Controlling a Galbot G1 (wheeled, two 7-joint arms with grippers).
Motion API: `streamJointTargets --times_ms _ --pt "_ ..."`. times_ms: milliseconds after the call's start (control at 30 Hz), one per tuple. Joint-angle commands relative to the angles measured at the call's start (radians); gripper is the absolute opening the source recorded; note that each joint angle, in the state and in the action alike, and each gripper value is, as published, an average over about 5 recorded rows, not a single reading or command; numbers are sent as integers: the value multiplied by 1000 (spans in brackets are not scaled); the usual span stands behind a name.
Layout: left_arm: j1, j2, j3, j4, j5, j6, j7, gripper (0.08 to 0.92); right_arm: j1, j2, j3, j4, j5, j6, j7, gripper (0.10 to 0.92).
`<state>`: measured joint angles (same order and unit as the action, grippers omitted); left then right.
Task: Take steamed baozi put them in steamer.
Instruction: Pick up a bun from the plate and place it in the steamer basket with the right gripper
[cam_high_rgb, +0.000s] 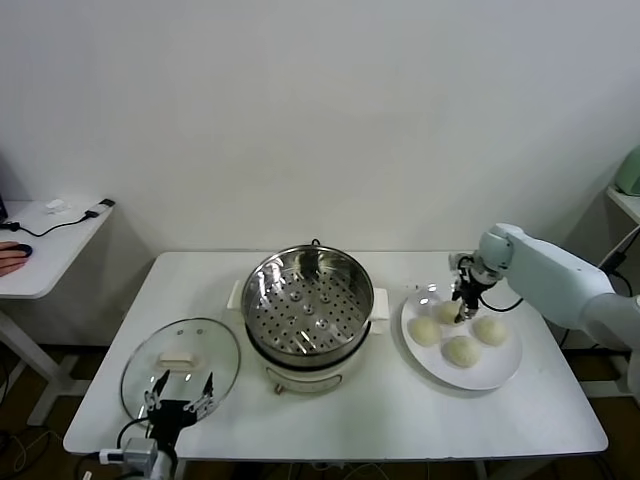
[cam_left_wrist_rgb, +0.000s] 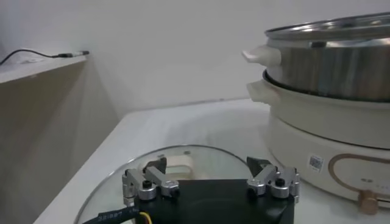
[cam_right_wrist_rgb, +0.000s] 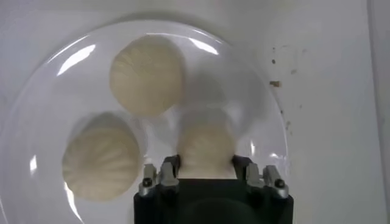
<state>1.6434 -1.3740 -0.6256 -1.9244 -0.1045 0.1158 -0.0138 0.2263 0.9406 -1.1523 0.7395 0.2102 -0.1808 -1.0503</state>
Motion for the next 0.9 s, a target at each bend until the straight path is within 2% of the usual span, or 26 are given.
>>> streamJointTargets --times_ms 33,267,533,700,900 --pt "1 -1 0 -5 0 -1 0 823 238 -69 -185 196 152 -10 -20 585" --pt "6 1 9 -26 0 1 0 823 708 -10 -462 411 342 121 -72 585" --pt "11 4 15 -44 4 4 1 823 870 170 -450 687 326 366 -74 585" --pt "16 1 17 -56 7 5 1 823 769 247 -447 786 171 516 -28 585" --pt "19 -6 18 -65 10 6 1 823 562 276 -384 640 -168 692 46 585"
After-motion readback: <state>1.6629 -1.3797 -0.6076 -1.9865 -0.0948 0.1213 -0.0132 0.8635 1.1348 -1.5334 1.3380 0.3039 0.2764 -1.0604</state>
